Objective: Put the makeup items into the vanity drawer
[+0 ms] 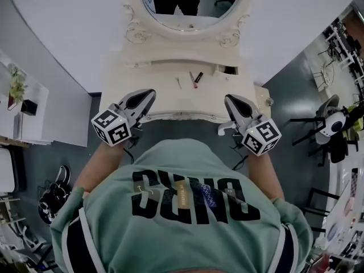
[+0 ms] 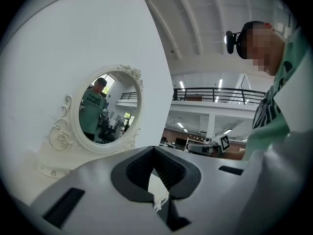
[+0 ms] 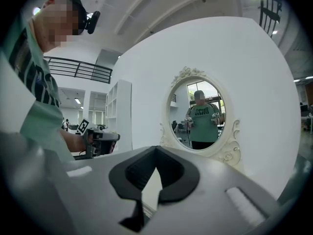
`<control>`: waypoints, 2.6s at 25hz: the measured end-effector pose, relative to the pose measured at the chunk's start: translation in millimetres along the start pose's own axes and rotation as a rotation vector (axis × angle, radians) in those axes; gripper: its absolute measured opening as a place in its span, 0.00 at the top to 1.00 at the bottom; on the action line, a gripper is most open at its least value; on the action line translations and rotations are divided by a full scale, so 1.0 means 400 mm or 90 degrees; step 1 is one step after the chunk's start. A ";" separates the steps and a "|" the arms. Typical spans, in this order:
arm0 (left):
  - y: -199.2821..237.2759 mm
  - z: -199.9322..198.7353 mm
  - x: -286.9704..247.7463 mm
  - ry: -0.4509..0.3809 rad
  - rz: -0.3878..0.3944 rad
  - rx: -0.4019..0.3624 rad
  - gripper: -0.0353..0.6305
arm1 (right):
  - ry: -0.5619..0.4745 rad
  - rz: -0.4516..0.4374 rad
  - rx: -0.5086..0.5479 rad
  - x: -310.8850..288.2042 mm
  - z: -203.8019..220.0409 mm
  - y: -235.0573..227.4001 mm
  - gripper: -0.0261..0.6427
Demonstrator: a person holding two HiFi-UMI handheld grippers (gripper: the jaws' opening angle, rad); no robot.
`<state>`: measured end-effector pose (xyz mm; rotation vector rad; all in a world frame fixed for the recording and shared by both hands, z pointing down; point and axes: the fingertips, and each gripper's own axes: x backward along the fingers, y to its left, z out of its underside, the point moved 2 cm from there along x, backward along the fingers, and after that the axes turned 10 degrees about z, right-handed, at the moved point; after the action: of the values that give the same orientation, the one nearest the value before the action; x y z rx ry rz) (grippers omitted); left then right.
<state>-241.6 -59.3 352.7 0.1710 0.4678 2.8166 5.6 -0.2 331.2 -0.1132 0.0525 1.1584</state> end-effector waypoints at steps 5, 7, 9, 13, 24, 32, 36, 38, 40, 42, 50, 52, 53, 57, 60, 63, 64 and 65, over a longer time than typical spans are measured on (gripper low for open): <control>0.108 -0.016 -0.043 0.012 0.014 0.013 0.95 | 0.022 0.023 -0.010 -0.094 0.011 -0.058 0.95; 0.135 -0.008 -0.074 0.019 0.015 0.019 0.95 | 0.026 0.029 -0.019 -0.114 0.017 -0.099 0.95; 0.154 0.002 -0.114 0.025 0.011 0.023 0.95 | 0.026 0.027 -0.027 -0.130 0.027 -0.146 0.95; 0.177 0.013 -0.211 0.030 -0.021 0.007 0.95 | 0.019 -0.011 -0.034 -0.171 0.047 -0.267 0.95; 0.168 0.037 -0.539 -0.003 -0.138 0.018 0.95 | 0.000 -0.139 -0.043 -0.227 0.022 -0.647 0.95; 0.185 0.080 -0.618 0.054 -0.164 0.022 0.95 | 0.009 -0.155 -0.083 -0.236 0.070 -0.716 0.95; 0.213 0.085 -0.623 0.065 -0.141 0.020 0.95 | 0.014 -0.139 -0.080 -0.240 0.079 -0.700 0.95; 0.231 0.089 -0.618 0.073 -0.119 0.019 0.95 | 0.015 -0.118 -0.075 -0.245 0.080 -0.686 0.95; 0.251 0.095 -0.603 0.082 -0.094 0.013 0.95 | 0.014 -0.096 -0.068 -0.256 0.078 -0.662 0.95; 0.278 0.101 -0.580 0.092 -0.072 0.013 0.95 | 0.013 -0.069 -0.069 -0.276 0.076 -0.634 0.95; 0.385 0.164 -0.521 0.163 -0.038 0.022 0.95 | 0.032 -0.033 -0.070 -0.348 0.070 -0.504 0.95; 0.401 0.189 -0.531 0.172 -0.039 0.029 0.95 | 0.034 -0.034 -0.057 -0.355 0.069 -0.494 0.95; 0.408 0.204 -0.540 0.181 -0.042 0.030 0.95 | 0.036 -0.034 -0.052 -0.356 0.071 -0.494 0.95; 0.438 0.289 -0.585 0.252 -0.064 0.018 0.95 | 0.047 -0.038 -0.063 -0.351 0.097 -0.514 0.95; 0.476 0.372 -0.619 0.324 -0.089 0.016 0.95 | 0.057 -0.042 -0.075 -0.350 0.128 -0.537 0.95; 0.504 0.465 -0.651 0.399 -0.098 0.015 0.95 | 0.064 -0.043 -0.088 -0.349 0.156 -0.558 0.95; 0.512 0.496 -0.659 0.423 -0.098 0.017 0.95 | 0.065 -0.042 -0.093 -0.348 0.165 -0.565 0.95; 0.520 0.525 -0.666 0.446 -0.100 0.019 0.94 | 0.066 -0.040 -0.098 -0.348 0.174 -0.571 0.95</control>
<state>-6.5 -263.4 600.8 -0.8314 0.6278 2.6428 157.9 -209.3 428.5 -0.3085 0.0509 1.0923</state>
